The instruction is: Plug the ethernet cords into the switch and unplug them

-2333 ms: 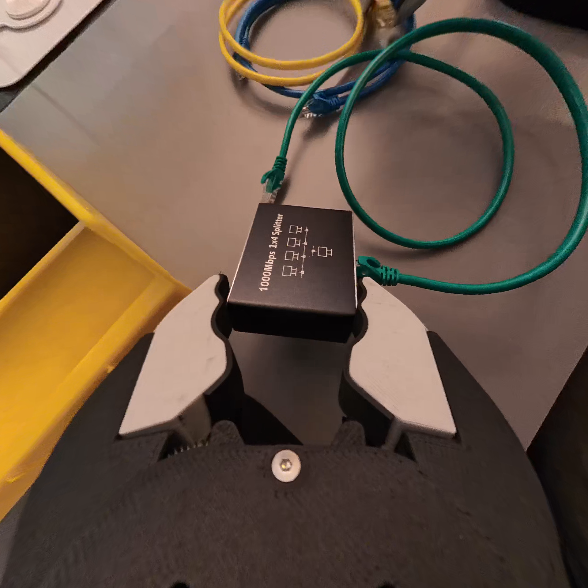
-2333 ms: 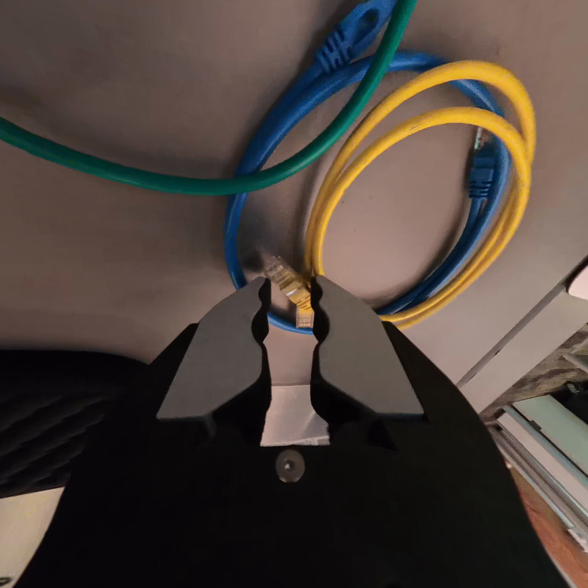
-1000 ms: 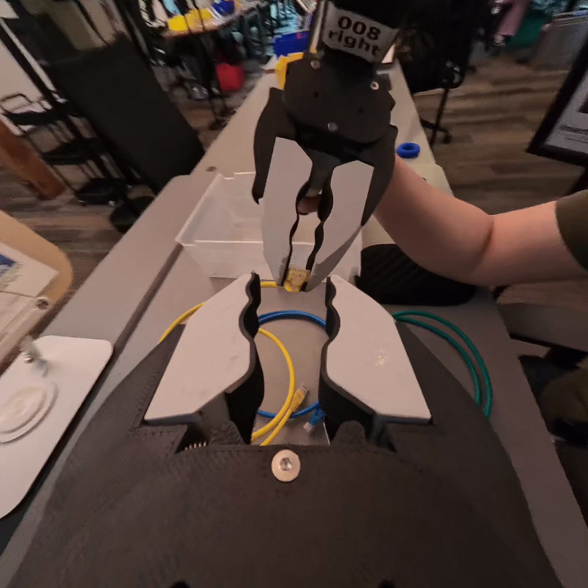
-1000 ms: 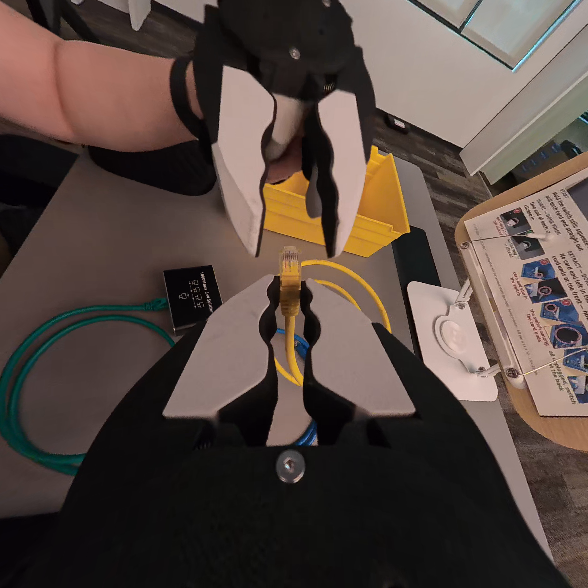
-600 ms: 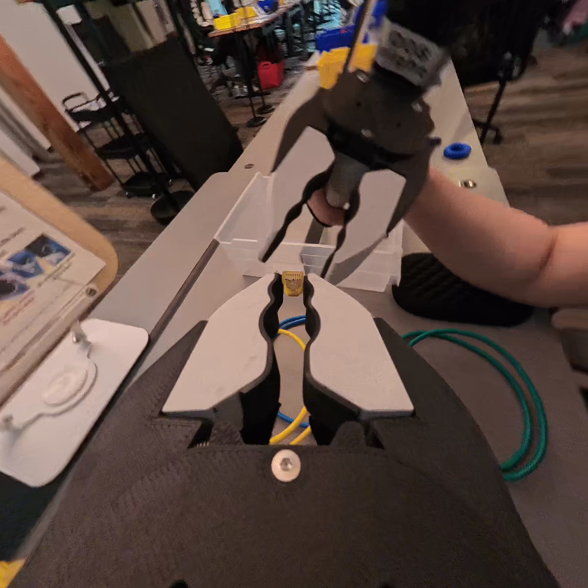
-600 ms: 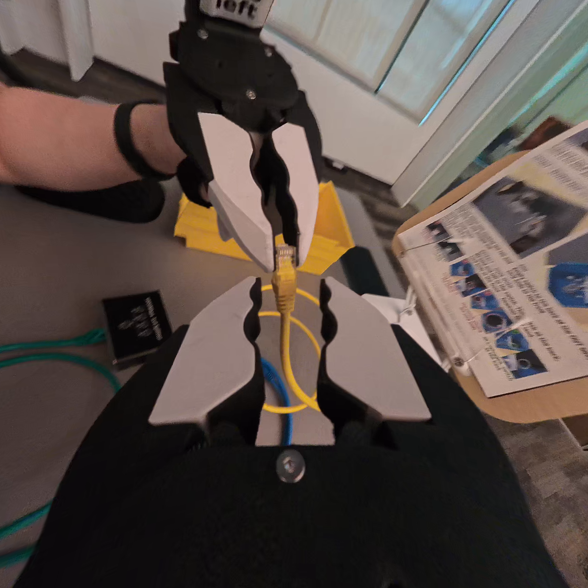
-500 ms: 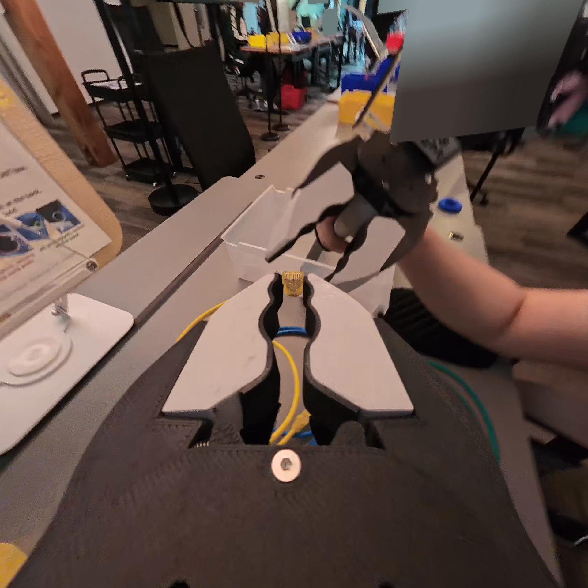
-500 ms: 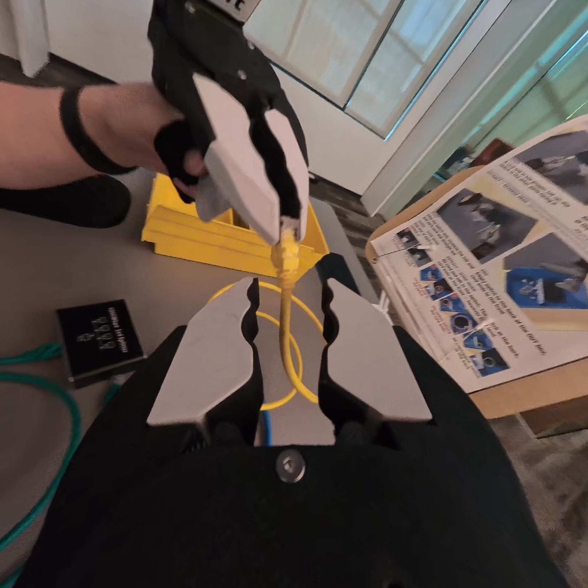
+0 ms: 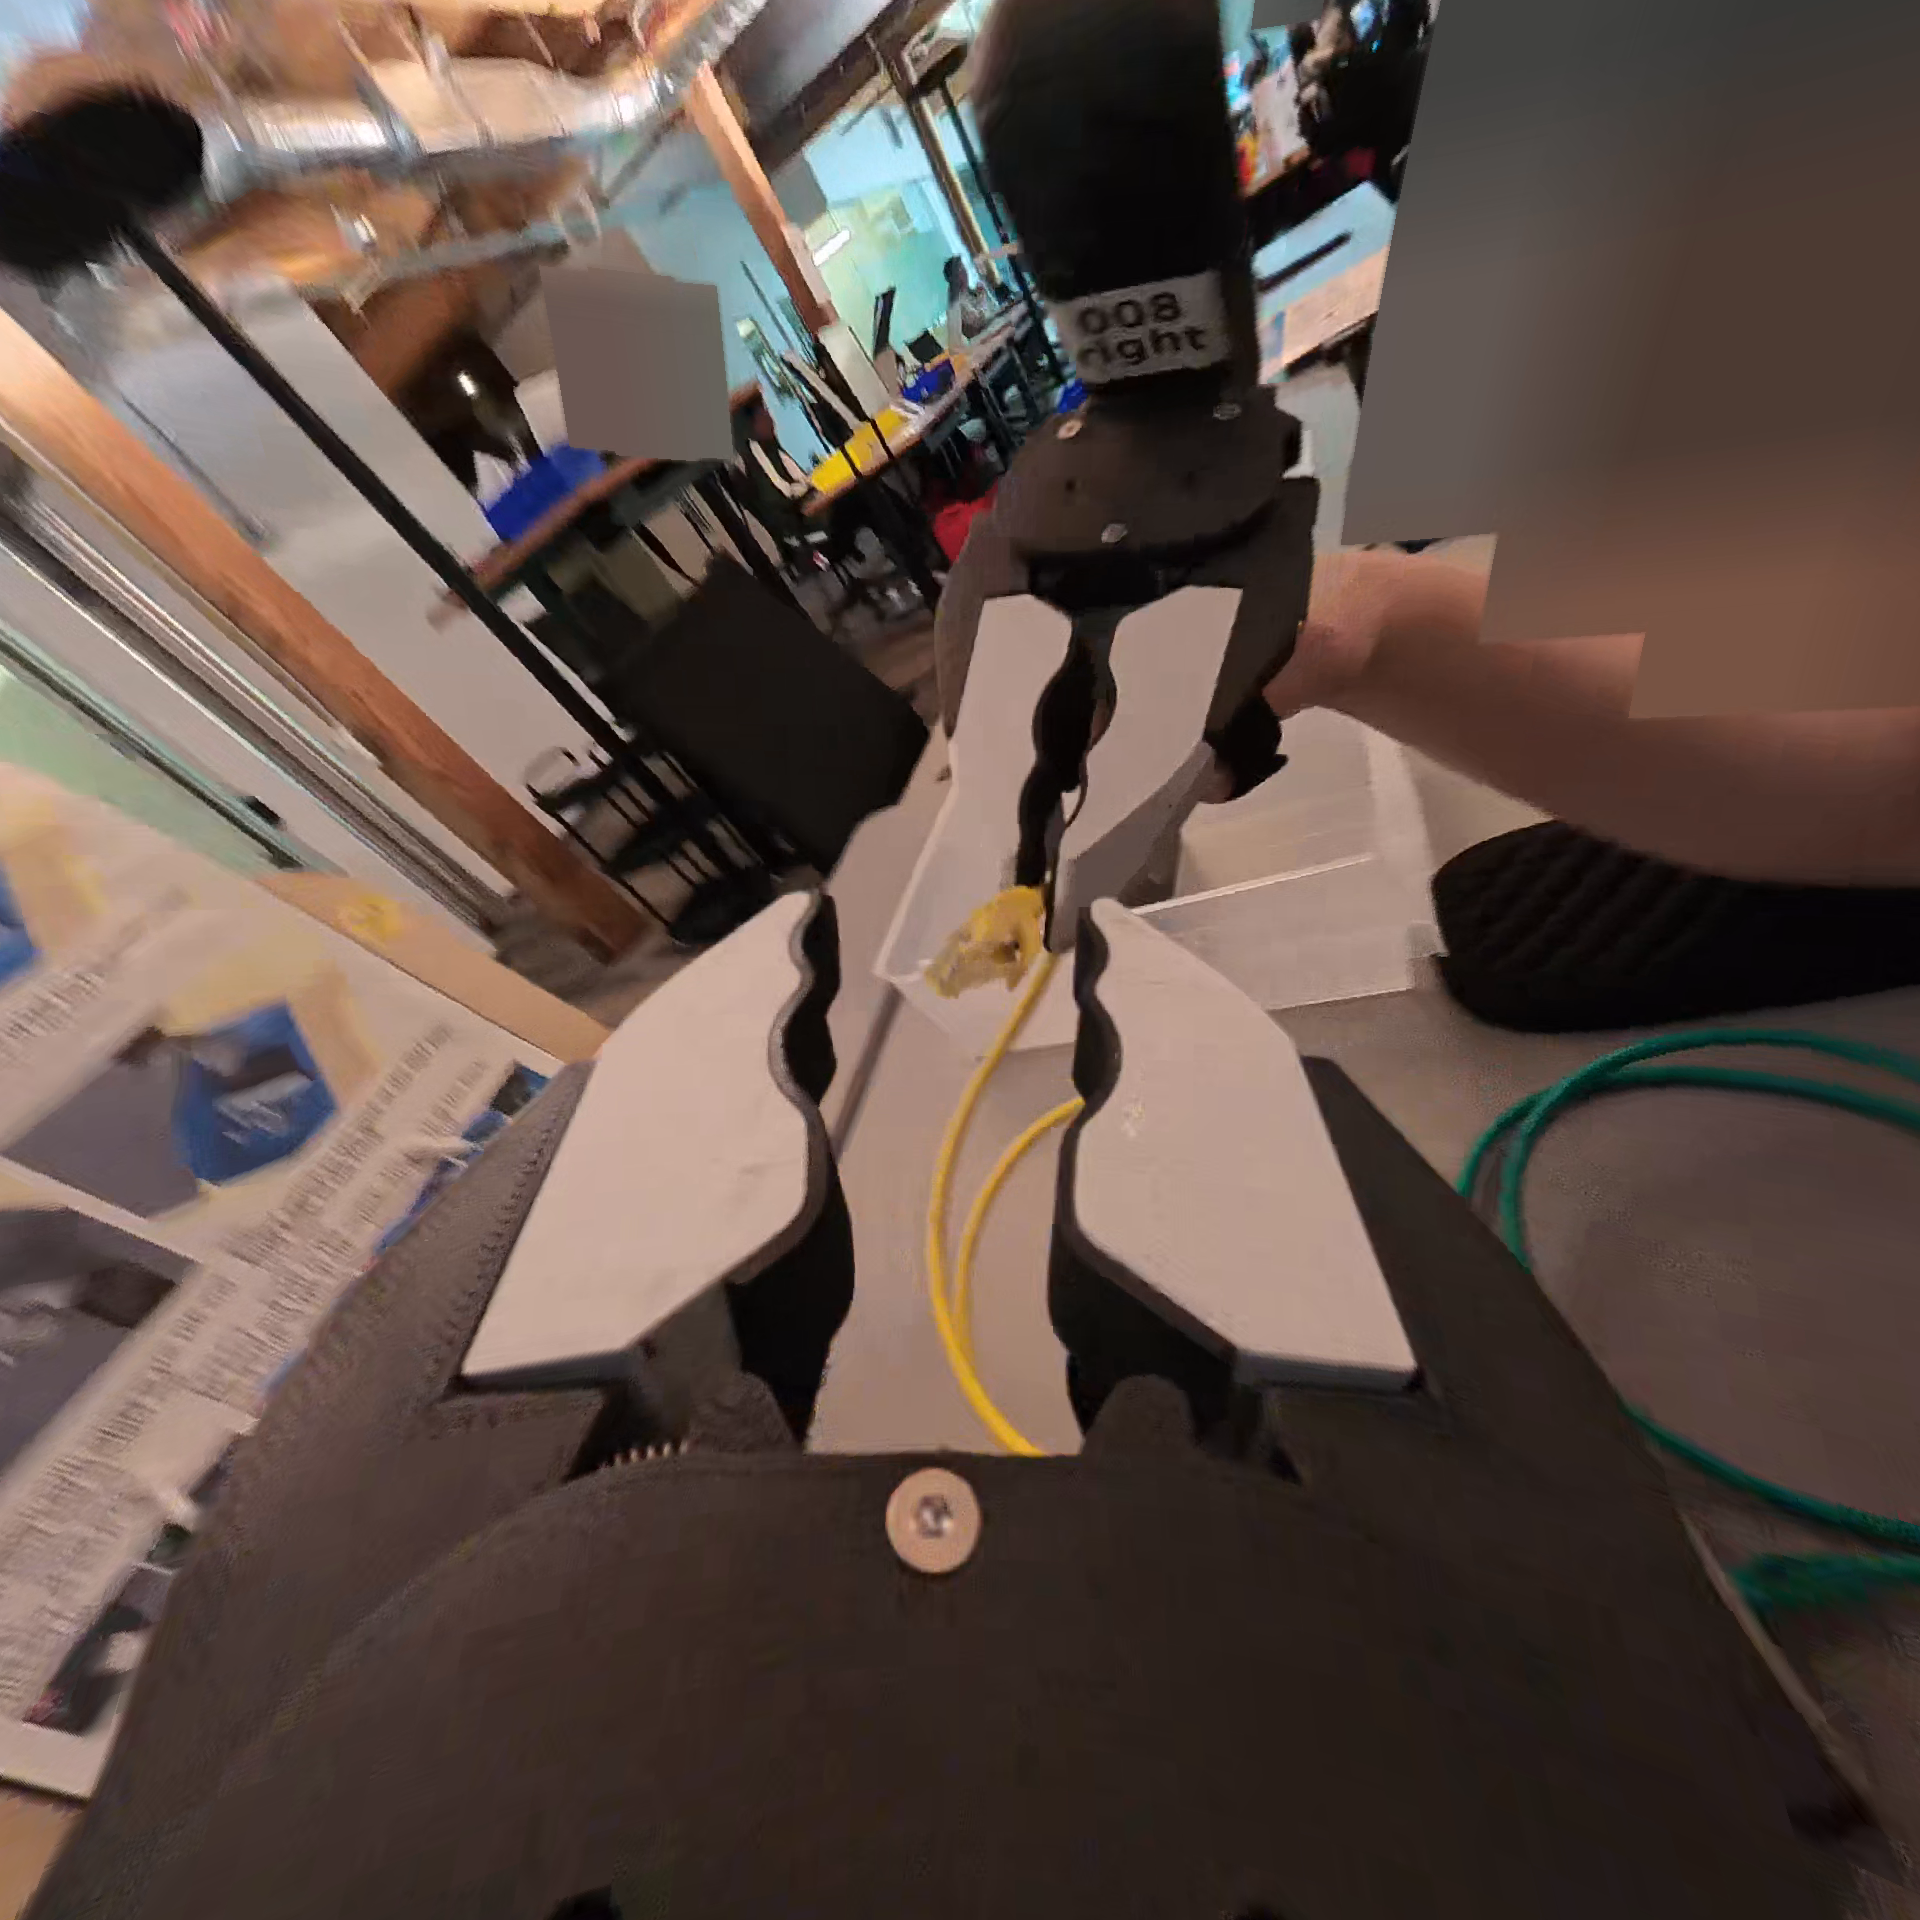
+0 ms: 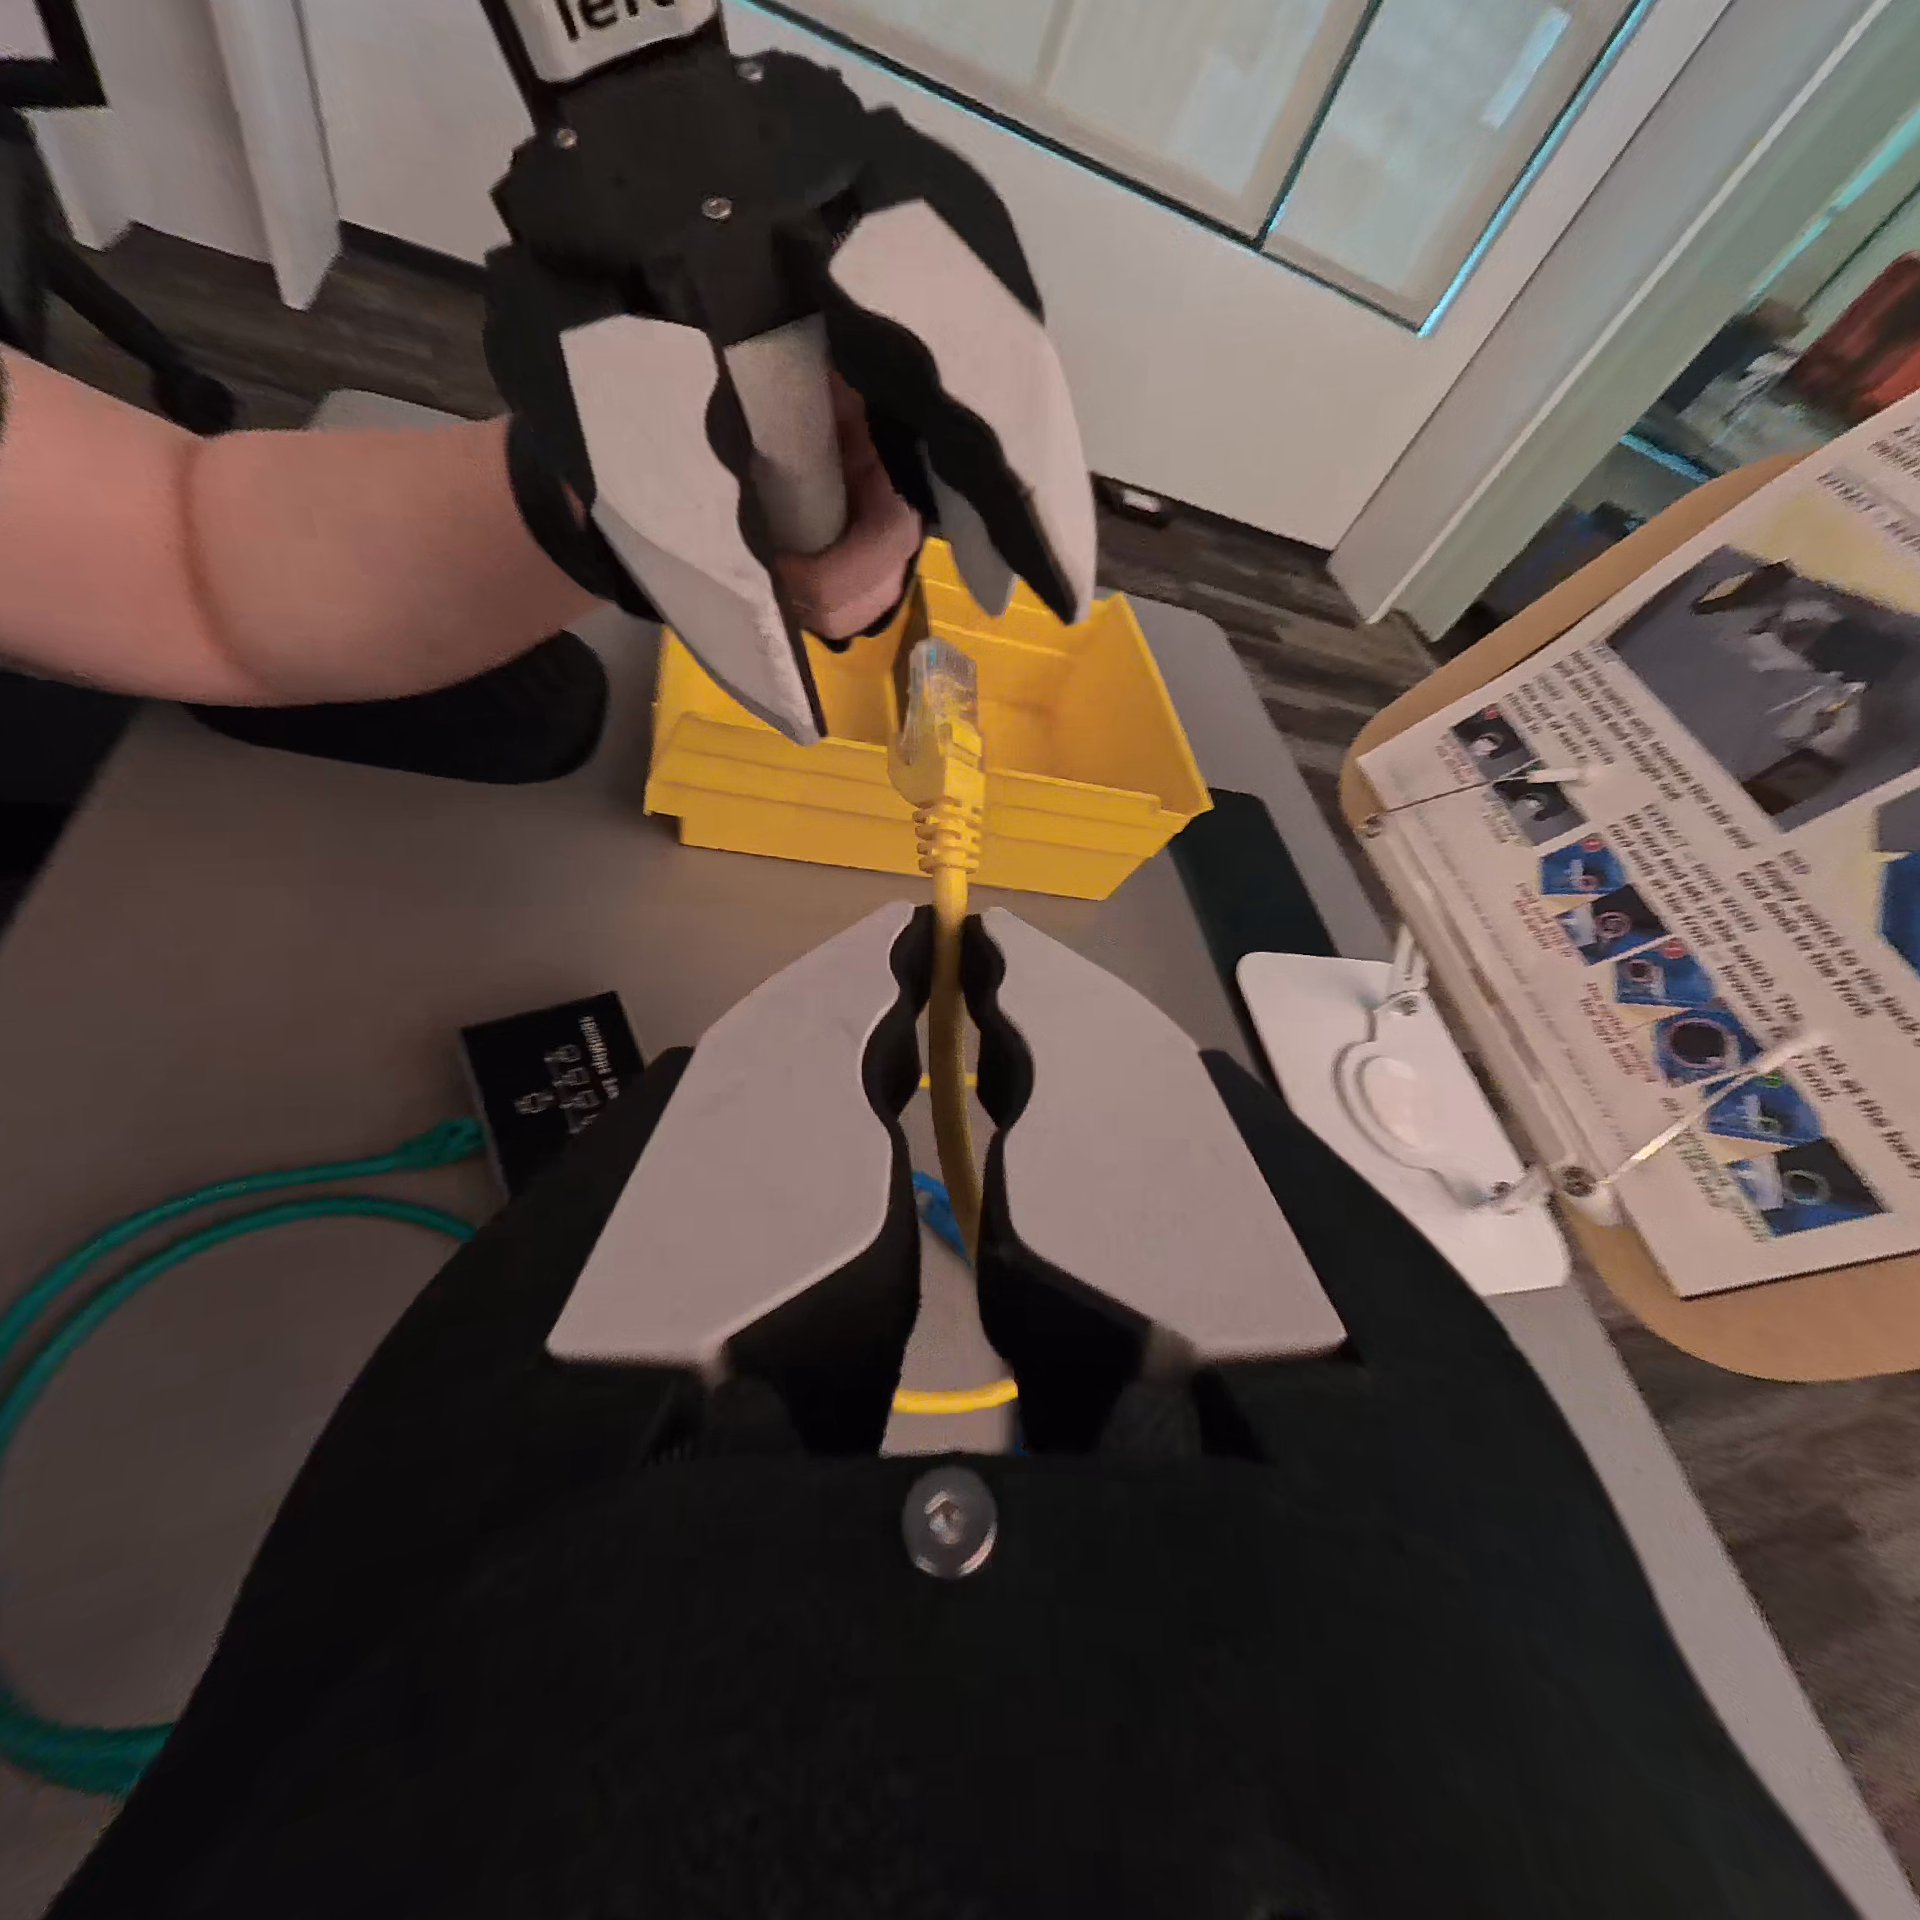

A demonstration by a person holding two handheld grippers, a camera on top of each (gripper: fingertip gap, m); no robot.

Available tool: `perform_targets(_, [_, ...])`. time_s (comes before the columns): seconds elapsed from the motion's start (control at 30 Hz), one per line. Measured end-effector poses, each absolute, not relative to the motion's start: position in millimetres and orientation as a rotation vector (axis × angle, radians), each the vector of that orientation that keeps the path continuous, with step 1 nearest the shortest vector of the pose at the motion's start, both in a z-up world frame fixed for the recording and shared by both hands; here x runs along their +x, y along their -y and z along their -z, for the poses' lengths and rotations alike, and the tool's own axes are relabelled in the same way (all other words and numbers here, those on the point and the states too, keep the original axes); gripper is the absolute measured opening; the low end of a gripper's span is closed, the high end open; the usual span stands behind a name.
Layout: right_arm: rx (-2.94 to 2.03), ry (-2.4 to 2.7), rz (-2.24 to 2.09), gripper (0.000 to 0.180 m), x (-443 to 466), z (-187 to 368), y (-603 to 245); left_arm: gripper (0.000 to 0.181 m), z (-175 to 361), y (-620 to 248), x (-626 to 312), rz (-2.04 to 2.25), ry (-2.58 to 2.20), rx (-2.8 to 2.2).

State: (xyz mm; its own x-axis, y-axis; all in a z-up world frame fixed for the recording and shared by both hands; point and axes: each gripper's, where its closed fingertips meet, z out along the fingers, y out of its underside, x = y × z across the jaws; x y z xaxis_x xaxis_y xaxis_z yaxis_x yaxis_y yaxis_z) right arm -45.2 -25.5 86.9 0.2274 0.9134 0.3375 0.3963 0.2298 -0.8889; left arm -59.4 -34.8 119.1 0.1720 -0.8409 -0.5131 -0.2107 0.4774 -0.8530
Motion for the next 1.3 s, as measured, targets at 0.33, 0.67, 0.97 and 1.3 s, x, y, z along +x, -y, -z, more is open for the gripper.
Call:
perform_targets(0.33, [-1.381, 1.369, -0.684, 0.006, -46.8, -87.2, 32.3, 0.019, -103.0, 36.0, -46.2, 0.425, -1.525, -0.948])
perform_targets(0.67, [-0.697, 0.999, -0.456, 0.032, 33.3, -194.6, 68.7, 0.016, -165.3, 46.4, -63.7, 0.686, -1.449, -1.114])
perform_targets(0.97, [-0.618, 0.945, -0.154, 0.032, 23.6, -176.0, 34.6, 0.015, -214.0, 87.1, -33.4, 1.109, -1.507, -1.282])
perform_targets(1.3, [-0.446, 0.96, 0.058, 0.025, 3.0, -189.0, 71.1, 0.015, -179.8, 75.3, 3.4, 1.339, -1.473, -1.561])
